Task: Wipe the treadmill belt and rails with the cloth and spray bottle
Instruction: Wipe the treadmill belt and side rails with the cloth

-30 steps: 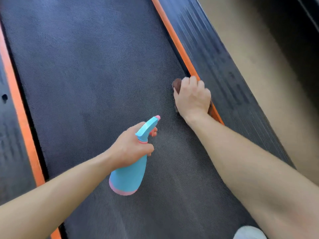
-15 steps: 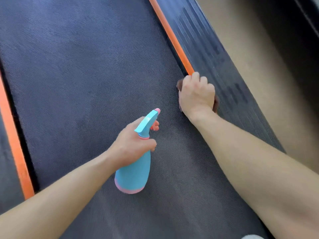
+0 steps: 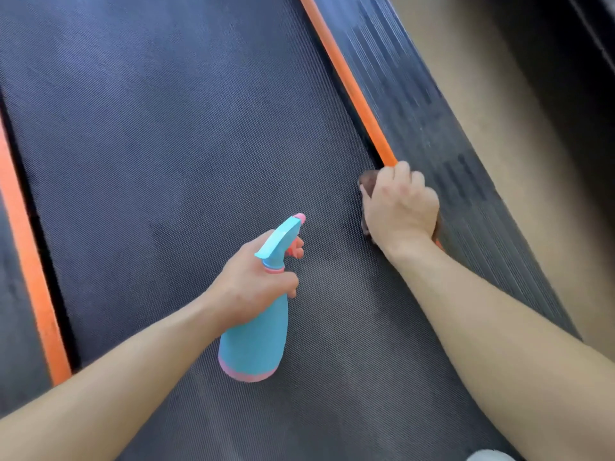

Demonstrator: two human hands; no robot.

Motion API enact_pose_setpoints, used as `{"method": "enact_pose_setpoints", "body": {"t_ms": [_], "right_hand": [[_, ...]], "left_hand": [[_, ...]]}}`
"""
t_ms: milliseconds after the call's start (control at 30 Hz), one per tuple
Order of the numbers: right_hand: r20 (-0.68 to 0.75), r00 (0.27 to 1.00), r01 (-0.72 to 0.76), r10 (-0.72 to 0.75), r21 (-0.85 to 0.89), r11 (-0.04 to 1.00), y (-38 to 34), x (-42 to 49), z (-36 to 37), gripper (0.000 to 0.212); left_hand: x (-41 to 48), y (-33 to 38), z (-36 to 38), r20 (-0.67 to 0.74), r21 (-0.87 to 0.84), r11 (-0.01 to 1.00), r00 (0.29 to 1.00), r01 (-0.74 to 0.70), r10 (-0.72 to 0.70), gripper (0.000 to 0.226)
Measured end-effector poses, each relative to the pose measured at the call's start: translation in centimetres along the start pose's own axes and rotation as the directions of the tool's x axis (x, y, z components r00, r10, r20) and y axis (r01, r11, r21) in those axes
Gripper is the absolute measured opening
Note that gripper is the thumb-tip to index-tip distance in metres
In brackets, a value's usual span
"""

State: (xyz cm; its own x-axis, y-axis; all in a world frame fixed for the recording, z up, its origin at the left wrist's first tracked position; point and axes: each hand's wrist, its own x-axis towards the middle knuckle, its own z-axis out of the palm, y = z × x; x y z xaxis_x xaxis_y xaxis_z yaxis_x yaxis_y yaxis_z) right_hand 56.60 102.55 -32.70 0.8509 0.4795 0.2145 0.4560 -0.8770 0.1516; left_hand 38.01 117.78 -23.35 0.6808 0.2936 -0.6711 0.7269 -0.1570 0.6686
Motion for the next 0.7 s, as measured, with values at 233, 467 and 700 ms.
{"method": "enact_pose_setpoints", "body": {"t_ms": [233,467,700], "right_hand": [[0.087,0.993,0.065,-0.081,0.174,0.983,1.0,-10.1,-1.9,0.037],[-0.060,0.955,0.293,-0.289,0.298,0.908,0.3,-8.1,0.4,0.042],[0.006,0.998,0.059,-0.065,0.327,0.943,-3.6,-2.6,0.3,0.046]], "left_hand": [[0.0,0.5,-0.5,0.003,0.004,0.999,0.999,-0.034,0.034,0.051],[0.2,-0.6,-1.5,-0.034,-0.162,0.987,0.999,0.003,-0.008,0.052],[-0.3,-2.0,-1.3,-0.026,-0.121,0.993,1.000,0.014,-0.017,0.066]]}}
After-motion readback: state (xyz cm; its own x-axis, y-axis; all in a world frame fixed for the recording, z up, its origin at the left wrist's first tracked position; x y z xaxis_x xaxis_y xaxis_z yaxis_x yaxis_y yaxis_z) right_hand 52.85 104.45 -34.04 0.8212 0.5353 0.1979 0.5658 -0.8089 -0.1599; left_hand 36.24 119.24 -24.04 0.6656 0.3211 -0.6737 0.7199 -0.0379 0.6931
